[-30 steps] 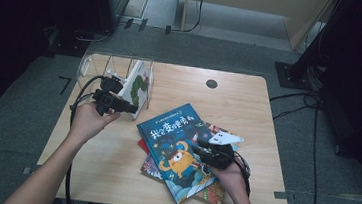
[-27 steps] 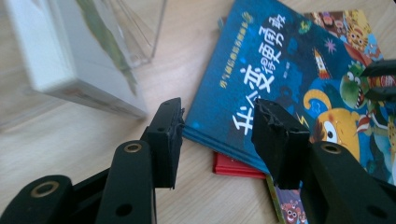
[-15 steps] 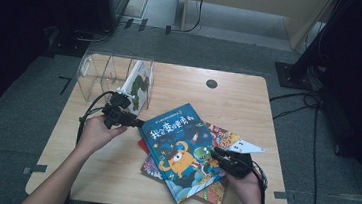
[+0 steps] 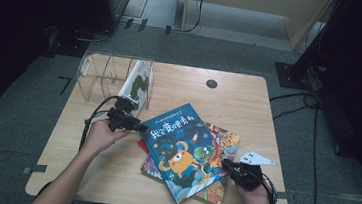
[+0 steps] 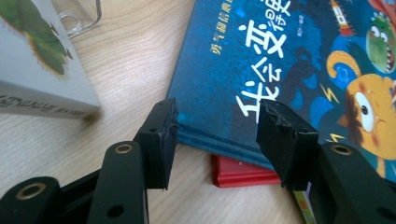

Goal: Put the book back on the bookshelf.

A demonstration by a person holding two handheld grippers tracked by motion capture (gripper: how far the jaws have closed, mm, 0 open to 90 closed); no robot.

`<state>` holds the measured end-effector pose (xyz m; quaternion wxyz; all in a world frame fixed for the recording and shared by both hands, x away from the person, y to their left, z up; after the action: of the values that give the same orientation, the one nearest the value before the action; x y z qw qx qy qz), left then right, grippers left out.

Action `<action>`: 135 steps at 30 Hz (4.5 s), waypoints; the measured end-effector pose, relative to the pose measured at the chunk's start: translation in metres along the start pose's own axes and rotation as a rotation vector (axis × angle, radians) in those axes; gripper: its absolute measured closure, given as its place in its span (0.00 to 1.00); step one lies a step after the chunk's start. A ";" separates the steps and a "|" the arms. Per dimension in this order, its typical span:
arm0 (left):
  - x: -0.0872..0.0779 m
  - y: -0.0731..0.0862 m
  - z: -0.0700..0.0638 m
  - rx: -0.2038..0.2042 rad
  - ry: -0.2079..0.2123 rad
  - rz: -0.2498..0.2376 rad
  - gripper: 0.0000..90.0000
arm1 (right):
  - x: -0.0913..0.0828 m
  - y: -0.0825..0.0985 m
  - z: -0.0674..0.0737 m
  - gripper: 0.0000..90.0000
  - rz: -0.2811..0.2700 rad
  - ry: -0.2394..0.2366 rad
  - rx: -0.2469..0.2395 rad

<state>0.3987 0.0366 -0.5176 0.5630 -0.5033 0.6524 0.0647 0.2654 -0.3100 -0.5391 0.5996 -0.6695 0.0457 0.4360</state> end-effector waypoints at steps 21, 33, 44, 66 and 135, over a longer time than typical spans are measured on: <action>0.013 0.002 0.006 0.039 -0.060 0.021 0.52 | -0.020 0.026 -0.005 0.99 0.026 0.027 0.045; 0.011 0.015 0.000 -0.008 -0.012 0.007 0.57 | -0.017 0.022 -0.021 0.97 0.015 0.046 0.081; 0.004 0.033 -0.009 -0.034 0.012 -0.003 0.56 | -0.008 0.012 -0.036 1.00 0.016 0.047 0.122; -0.008 0.065 -0.033 -0.101 0.062 -0.030 0.55 | 0.023 -0.016 -0.061 1.00 0.014 0.030 0.144; 0.024 0.027 -0.015 -0.209 0.088 0.028 0.40 | 0.028 -0.015 -0.022 1.00 0.009 -0.015 0.085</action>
<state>0.3724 0.0265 -0.5442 0.4774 -0.5523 0.6731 0.1183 0.3033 -0.3117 -0.5481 0.6258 -0.6400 0.0626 0.4413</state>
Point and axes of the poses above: each handheld gripper's, and its own axes: x roughly forward along the jaws, y roughly out of its underside, z roughly to its left, the point moved 7 cm from there along x, roughly forward along the jaws, and after that the axes turned 2 degrees about y, right-handed, at the moved point
